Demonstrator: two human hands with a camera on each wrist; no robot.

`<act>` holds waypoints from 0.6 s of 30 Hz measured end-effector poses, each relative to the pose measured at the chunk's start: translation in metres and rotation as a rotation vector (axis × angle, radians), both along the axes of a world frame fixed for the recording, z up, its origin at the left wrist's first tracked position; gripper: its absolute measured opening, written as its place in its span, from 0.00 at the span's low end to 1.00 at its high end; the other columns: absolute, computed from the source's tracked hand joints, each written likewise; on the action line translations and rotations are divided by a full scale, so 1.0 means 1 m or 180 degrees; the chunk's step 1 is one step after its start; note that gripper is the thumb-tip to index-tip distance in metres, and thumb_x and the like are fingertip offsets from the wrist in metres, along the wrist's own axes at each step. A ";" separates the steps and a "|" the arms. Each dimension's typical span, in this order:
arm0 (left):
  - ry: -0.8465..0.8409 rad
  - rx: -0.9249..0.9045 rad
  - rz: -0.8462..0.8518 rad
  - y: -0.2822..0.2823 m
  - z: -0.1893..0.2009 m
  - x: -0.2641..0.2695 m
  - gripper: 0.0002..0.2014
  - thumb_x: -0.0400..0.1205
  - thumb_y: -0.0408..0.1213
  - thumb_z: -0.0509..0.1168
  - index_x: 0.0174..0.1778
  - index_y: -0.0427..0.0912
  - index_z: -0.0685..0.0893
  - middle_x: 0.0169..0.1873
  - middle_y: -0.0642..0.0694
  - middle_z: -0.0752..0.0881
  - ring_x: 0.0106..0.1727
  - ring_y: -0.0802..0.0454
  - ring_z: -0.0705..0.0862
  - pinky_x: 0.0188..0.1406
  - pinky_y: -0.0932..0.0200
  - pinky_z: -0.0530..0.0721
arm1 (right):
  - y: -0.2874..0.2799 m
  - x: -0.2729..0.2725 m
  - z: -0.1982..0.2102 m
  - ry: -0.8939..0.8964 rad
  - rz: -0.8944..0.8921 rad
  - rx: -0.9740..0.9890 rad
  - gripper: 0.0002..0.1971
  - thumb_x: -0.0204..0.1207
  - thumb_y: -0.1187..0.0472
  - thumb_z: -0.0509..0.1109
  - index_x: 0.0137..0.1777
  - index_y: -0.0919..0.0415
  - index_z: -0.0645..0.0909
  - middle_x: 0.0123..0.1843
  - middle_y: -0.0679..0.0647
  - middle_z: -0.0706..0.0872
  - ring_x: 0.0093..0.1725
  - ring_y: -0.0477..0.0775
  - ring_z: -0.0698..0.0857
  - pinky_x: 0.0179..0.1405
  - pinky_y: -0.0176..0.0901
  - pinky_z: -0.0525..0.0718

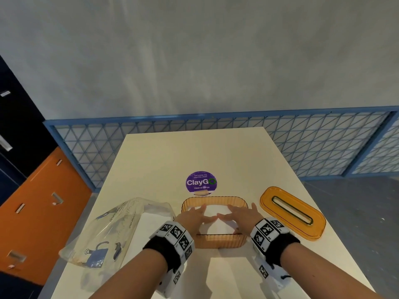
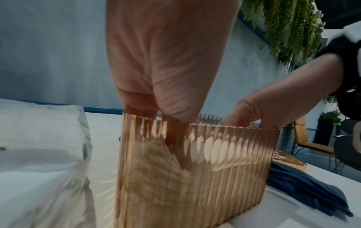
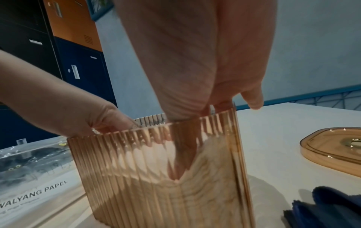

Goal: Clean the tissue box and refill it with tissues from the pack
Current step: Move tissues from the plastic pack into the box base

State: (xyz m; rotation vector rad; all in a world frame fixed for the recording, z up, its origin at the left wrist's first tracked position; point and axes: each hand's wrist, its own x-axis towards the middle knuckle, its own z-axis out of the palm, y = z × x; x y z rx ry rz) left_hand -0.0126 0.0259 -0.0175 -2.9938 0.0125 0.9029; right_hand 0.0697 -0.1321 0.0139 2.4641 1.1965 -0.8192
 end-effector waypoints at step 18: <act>-0.1185 -0.0366 0.2935 0.055 -0.041 -0.084 0.21 0.85 0.46 0.55 0.71 0.41 0.69 0.68 0.40 0.71 0.69 0.43 0.74 0.66 0.52 0.76 | -0.031 0.013 -0.031 0.0325 -0.2057 0.1872 0.23 0.87 0.60 0.49 0.82 0.57 0.58 0.68 0.64 0.81 0.66 0.62 0.79 0.57 0.41 0.75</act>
